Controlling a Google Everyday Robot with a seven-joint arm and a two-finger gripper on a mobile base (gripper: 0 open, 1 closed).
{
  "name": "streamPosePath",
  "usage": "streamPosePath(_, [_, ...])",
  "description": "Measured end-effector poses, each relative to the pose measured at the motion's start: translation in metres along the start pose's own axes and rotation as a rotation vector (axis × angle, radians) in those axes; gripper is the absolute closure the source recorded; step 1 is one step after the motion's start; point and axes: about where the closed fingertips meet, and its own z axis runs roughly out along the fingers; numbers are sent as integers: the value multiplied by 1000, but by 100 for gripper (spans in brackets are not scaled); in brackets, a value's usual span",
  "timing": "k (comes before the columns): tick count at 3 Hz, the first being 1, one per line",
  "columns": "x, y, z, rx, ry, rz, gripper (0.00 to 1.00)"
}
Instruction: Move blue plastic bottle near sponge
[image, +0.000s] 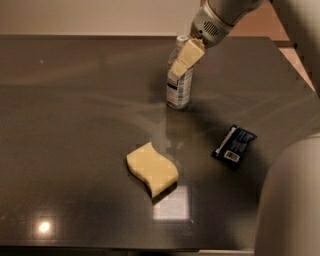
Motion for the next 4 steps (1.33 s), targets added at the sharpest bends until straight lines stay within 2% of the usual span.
streamPosePath(1, [0, -2, 2, -2, 0, -1, 43])
streamPosePath(3, [0, 25, -15, -26, -11, -68, 91])
streamPosePath(4, [-1, 53, -28, -67, -17, -125, 100])
